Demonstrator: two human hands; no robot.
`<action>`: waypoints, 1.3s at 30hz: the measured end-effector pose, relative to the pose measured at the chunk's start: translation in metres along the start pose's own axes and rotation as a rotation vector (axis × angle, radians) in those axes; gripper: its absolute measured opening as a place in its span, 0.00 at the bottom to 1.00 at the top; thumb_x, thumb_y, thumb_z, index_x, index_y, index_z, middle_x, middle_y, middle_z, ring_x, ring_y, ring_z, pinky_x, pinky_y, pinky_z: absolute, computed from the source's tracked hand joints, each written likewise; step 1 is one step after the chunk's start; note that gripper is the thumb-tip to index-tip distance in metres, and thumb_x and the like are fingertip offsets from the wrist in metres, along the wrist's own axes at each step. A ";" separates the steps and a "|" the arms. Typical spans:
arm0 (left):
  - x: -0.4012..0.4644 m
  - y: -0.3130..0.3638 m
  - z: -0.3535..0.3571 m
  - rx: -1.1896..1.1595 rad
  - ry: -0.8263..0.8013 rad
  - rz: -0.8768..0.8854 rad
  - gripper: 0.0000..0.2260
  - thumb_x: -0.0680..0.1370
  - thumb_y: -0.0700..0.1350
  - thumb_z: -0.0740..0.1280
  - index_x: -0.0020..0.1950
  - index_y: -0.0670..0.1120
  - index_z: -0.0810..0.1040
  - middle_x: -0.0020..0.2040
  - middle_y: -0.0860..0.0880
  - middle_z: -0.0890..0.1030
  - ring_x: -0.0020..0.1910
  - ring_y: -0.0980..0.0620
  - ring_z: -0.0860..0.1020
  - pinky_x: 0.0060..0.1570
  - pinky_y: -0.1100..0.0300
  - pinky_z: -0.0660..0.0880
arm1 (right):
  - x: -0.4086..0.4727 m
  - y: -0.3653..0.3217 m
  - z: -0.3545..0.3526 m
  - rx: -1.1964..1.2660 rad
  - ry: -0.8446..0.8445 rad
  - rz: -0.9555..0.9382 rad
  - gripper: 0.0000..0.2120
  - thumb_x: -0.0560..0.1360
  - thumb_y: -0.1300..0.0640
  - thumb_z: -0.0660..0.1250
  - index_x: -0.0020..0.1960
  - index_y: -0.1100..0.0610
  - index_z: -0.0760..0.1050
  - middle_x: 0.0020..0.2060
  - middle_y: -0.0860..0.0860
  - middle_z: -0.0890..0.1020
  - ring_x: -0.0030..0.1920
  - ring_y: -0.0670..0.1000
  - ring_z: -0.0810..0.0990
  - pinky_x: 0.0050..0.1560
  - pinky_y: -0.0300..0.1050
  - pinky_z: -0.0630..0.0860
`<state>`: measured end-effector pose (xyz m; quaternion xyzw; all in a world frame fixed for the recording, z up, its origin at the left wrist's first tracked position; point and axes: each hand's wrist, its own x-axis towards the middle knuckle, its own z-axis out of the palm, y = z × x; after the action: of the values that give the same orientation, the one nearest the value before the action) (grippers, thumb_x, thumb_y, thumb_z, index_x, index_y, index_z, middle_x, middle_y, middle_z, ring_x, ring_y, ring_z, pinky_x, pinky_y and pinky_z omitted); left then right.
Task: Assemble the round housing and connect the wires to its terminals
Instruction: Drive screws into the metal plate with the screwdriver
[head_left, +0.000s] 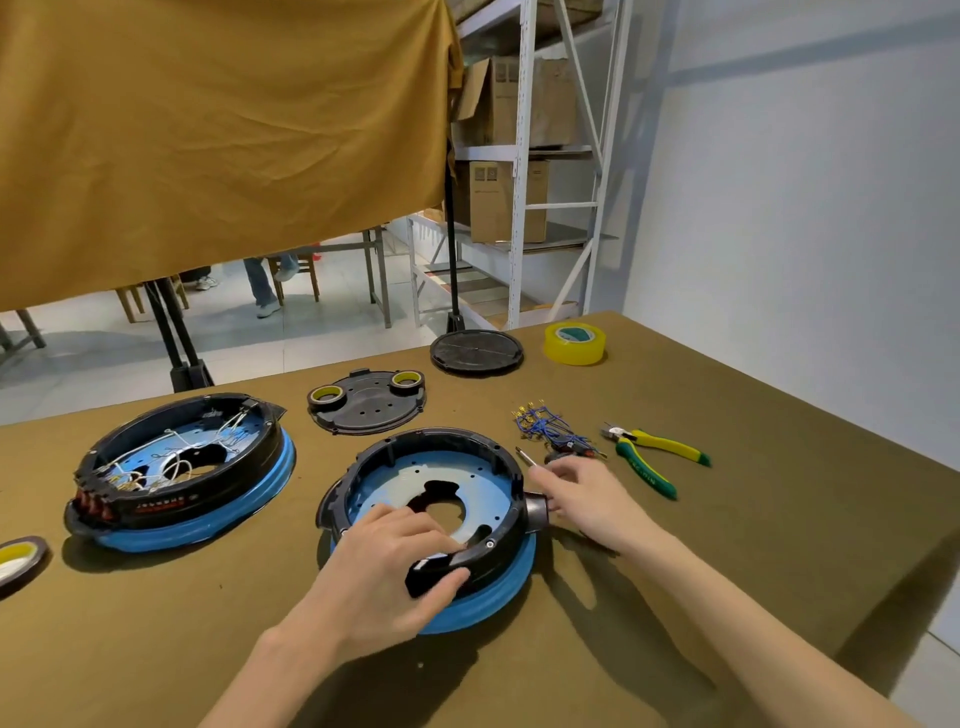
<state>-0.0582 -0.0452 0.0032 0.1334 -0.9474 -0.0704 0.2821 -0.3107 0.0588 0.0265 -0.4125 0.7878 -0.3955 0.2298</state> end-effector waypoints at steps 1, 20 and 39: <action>0.000 0.002 0.001 -0.017 0.011 -0.023 0.15 0.80 0.63 0.64 0.57 0.58 0.85 0.51 0.65 0.82 0.52 0.67 0.76 0.60 0.60 0.74 | 0.001 0.001 -0.004 -0.017 0.064 -0.024 0.18 0.80 0.41 0.65 0.61 0.52 0.80 0.53 0.48 0.84 0.48 0.46 0.83 0.54 0.51 0.81; -0.001 0.014 0.013 -0.057 0.116 0.062 0.09 0.78 0.53 0.69 0.55 0.57 0.84 0.49 0.63 0.83 0.50 0.65 0.78 0.56 0.69 0.72 | 0.021 0.054 -0.033 -0.514 0.180 0.207 0.06 0.80 0.56 0.68 0.49 0.58 0.82 0.50 0.55 0.84 0.52 0.59 0.82 0.49 0.50 0.79; 0.011 0.020 0.010 0.170 -0.189 -0.157 0.15 0.82 0.67 0.53 0.52 0.57 0.68 0.31 0.58 0.69 0.29 0.57 0.70 0.30 0.66 0.60 | 0.005 0.014 0.040 -0.080 0.122 -0.322 0.04 0.86 0.51 0.55 0.53 0.48 0.65 0.34 0.48 0.77 0.31 0.43 0.74 0.32 0.44 0.69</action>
<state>-0.0768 -0.0287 0.0044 0.2233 -0.9590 -0.0239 0.1727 -0.2929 0.0424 -0.0085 -0.5174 0.7392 -0.4197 0.0987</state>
